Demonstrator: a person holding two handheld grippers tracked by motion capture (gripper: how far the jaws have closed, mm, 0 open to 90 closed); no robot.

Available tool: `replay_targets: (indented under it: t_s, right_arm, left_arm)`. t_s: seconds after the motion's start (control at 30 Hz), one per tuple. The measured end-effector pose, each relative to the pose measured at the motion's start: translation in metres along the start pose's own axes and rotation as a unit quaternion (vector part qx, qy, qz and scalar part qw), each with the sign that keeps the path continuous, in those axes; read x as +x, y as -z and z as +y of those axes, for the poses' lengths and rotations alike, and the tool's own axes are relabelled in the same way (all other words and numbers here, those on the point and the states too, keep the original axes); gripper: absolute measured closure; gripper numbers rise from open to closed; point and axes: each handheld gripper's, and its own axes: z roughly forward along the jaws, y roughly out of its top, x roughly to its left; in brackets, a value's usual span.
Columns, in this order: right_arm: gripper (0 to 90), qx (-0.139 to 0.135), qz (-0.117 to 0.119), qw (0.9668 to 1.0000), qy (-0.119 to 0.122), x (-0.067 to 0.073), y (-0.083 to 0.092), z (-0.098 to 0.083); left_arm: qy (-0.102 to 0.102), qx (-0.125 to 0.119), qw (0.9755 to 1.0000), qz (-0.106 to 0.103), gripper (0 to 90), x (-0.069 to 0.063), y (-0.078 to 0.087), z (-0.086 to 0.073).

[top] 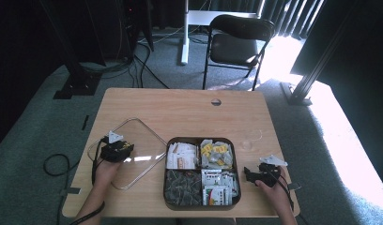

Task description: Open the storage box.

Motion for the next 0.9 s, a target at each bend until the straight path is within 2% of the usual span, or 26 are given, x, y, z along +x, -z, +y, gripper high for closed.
replay_targets:
  t_s: [0.13, 0.4, 0.43, 0.5, 0.53, 0.6, 0.67, 0.7, 0.77, 0.83, 0.9]
  right_arm:
    - [11.3, 0.0, 0.0, 1.0, 0.0, 0.0, 0.0, 0.0]
    - [11.3, 0.0, 0.0, 1.0, 0.0, 0.0, 0.0, 0.0]
    - [11.3, 0.0, 0.0, 1.0, 0.0, 0.0, 0.0, 0.0]
    - [11.3, 0.0, 0.0, 1.0, 0.0, 0.0, 0.0, 0.0]
    - [11.3, 0.0, 0.0, 1.0, 0.0, 0.0, 0.0, 0.0]
    - [11.3, 0.0, 0.0, 1.0, 0.0, 0.0, 0.0, 0.0]
    - [11.3, 0.0, 0.0, 1.0, 0.0, 0.0, 0.0, 0.0]
    - [11.3, 0.0, 0.0, 1.0, 0.0, 0.0, 0.0, 0.0]
    - [11.3, 0.0, 0.001, 1.0, 0.001, 0.0, 0.0, 0.0]
    - [11.3, 0.0, 0.002, 1.0, 0.001, 0.0, 0.0, 0.0]
    - [11.3, 0.0, 0.002, 1.0, 0.002, 0.0, 0.0, 0.0]
  left_arm:
    - [-0.003, -0.003, 1.0, 0.003, 59.0, 0.002, -0.005, 0.002]
    - [0.007, -0.008, 0.9999, -0.008, 56.9, 0.004, -0.007, 0.001]
    - [0.018, -0.008, 0.9997, -0.013, 47.7, 0.005, -0.006, 0.001]
    - [0.042, -0.014, 0.9988, -0.019, 40.8, 0.009, -0.001, 0.001]
    - [0.043, -0.018, 0.9988, -0.015, 37.0, 0.009, 0.0, 0.001]
    - [0.052, -0.023, 0.9978, -0.035, 29.1, 0.01, 0.005, 0.001]
    - [0.046, -0.032, 0.9978, -0.036, 24.3, 0.009, 0.01, 0.0]
    - [0.046, -0.037, 0.9974, -0.041, 24.2, 0.009, 0.012, 0.0]
    - [0.05, -0.041, 0.9967, -0.05, 17.3, 0.008, 0.015, 0.0]
    - [0.043, -0.049, 0.9966, -0.051, 16.7, 0.007, 0.019, -0.001]
    - [0.037, -0.051, 0.9966, -0.053, 10.1, 0.006, 0.022, -0.003]
